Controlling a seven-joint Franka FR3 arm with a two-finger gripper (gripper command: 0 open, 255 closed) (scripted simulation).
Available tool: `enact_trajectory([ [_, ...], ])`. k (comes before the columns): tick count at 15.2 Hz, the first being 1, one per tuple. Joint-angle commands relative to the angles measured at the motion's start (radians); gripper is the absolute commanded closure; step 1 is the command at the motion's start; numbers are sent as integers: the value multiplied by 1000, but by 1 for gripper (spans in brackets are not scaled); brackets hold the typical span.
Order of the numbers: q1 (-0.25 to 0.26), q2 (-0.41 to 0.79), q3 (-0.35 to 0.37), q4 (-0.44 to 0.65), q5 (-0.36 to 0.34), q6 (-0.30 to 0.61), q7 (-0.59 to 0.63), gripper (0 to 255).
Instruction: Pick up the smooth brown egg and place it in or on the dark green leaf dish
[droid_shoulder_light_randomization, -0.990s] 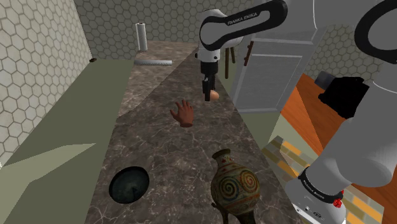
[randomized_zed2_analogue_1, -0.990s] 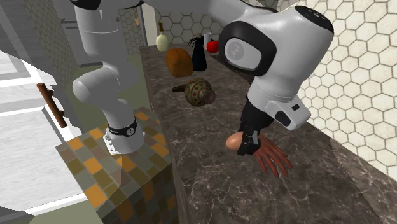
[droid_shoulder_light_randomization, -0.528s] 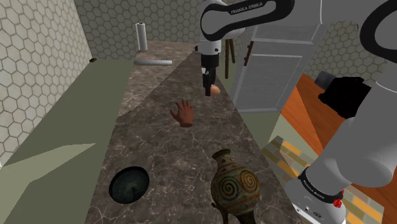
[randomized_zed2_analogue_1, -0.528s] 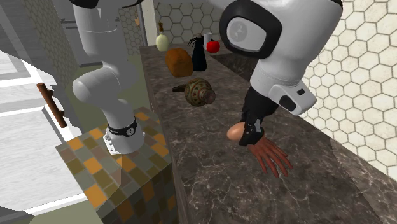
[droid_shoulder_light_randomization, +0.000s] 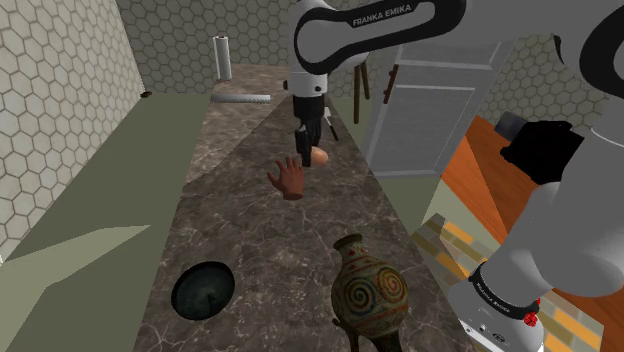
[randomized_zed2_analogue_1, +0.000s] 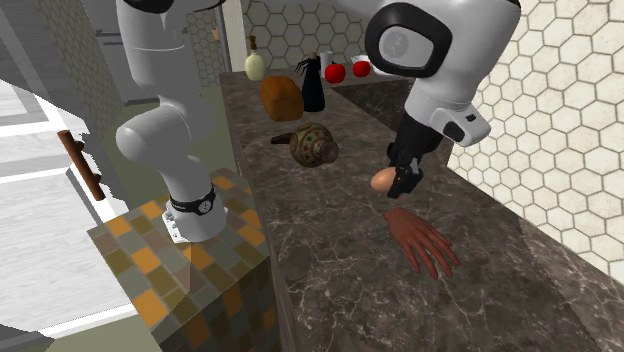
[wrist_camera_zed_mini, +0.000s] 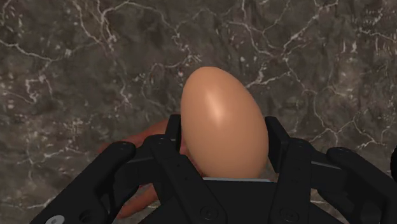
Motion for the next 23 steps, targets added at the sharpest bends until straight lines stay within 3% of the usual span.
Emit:
enact_trajectory([
  [1,27,-3,22,1,8,2,48,255],
  [13,183,112,134,142,24,17,311,255],
  [23,334,313,198,416,-9,-23,526,255],
])
